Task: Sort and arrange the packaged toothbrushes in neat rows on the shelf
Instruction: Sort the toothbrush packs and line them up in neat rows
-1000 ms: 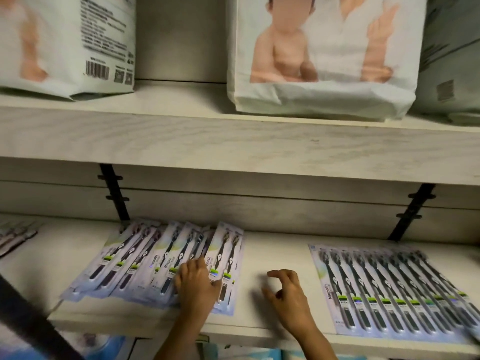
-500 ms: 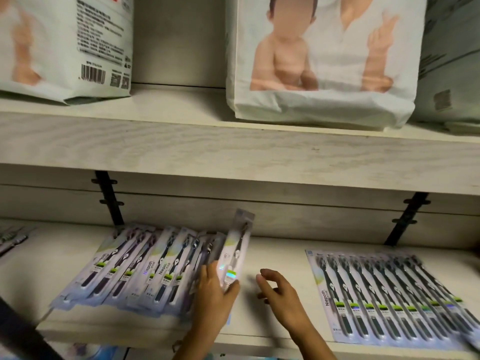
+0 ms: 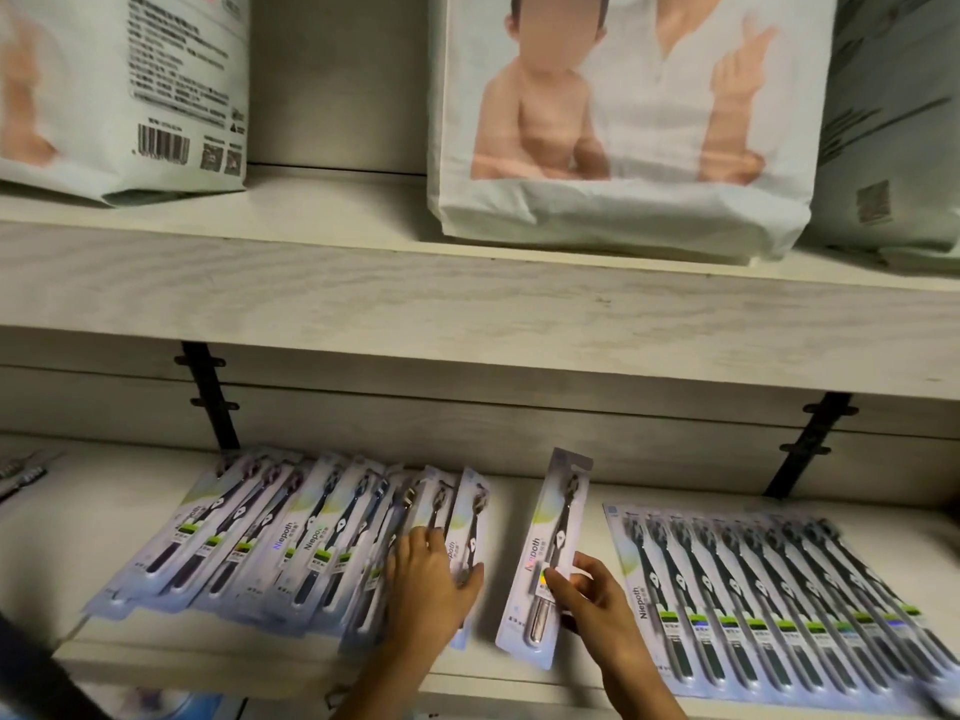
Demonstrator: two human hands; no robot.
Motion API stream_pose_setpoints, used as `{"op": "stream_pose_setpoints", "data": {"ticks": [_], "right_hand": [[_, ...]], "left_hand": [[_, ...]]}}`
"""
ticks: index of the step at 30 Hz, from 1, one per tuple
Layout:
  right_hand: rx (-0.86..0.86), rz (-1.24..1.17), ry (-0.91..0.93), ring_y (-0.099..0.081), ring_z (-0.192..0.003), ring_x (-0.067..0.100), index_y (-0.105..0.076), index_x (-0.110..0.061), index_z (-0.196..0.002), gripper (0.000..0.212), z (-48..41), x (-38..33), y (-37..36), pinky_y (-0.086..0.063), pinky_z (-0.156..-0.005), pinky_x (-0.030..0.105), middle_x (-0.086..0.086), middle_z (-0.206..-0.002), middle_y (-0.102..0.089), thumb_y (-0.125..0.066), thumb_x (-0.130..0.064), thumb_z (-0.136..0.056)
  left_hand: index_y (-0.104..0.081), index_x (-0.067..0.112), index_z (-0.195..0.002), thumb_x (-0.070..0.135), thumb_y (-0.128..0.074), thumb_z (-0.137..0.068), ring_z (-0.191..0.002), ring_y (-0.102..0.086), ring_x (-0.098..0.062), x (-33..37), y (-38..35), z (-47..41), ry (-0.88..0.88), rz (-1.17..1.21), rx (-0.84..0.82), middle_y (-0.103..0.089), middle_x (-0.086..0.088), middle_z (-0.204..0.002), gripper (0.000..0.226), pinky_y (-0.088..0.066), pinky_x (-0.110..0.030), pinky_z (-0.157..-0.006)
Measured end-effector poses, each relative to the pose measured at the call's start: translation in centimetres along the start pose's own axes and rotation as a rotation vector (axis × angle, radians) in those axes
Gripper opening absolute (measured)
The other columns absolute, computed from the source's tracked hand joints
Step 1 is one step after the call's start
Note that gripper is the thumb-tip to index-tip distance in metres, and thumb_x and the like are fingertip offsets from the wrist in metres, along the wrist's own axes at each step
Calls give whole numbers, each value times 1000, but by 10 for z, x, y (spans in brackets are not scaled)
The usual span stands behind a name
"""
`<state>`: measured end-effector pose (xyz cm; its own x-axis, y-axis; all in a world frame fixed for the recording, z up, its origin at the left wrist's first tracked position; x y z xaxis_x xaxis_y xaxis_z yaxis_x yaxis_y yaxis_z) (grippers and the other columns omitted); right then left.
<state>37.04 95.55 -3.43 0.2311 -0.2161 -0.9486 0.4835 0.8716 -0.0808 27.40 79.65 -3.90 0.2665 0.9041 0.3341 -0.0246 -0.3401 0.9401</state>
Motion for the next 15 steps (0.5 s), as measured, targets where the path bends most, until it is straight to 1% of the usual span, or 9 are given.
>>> {"op": "stream_pose_setpoints", "data": {"ticks": [3, 4, 6, 9, 15], "right_hand": [[-1, 3, -25, -68, -79, 25, -54, -10, -108, 24, -1, 2, 3, -55, -63, 28, 26, -99, -67, -64, -9, -86], [-4, 10, -28, -69, -79, 25, -54, -10, -108, 24, -1, 3, 3, -55, -62, 27, 26, -98, -67, -63, -9, -86], [-10, 28, -32, -69, -81, 24, -54, -12, -108, 24, -1, 4, 4, -55, -62, 26, 24, -97, -68, -64, -10, -86], [-11, 35, -33, -69, -83, 25, -54, -14, -105, 21, 1, 3, 6, -55, -62, 25, 25, -98, -68, -63, -11, -86], [-24, 68, -46, -70, -83, 21, -53, -17, -105, 21, 2, 0, 8, -55, -61, 23, 20, -95, -69, -63, -14, -87]], "left_hand": [[-37, 13, -133, 71, -40, -80, -128, -33, -22, 0, -7, -9, 5, -224, -85, -38, -6, -138, 79, -27, -34, -106], [-39, 12, -132, 72, -39, -80, -128, -32, -23, 2, -10, -10, 4, -263, -94, -39, -7, -138, 80, -27, -34, -106], [-43, 12, -130, 70, -41, -80, -128, -33, -22, 6, -13, -13, 7, -290, -100, -42, -6, -137, 77, -26, -35, -105], [-47, 12, -126, 61, -48, -80, -124, -38, -20, 9, -15, -14, 9, -234, -74, -48, -4, -132, 67, -29, -33, -103], [-46, 15, -121, 51, -58, -73, -115, -48, -17, 4, -11, -10, 73, -66, 10, -57, 0, -121, 61, -35, -28, -98]]}}
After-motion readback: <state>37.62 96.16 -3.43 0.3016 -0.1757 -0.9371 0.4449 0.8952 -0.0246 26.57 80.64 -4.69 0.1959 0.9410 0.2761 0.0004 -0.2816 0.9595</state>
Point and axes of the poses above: each hand's wrist, its own z-axis away from the middle knuckle, its own y-axis out of the back of the hand, x = y × z, the point moved 3 cm from there along -z, towards the middle knuckle
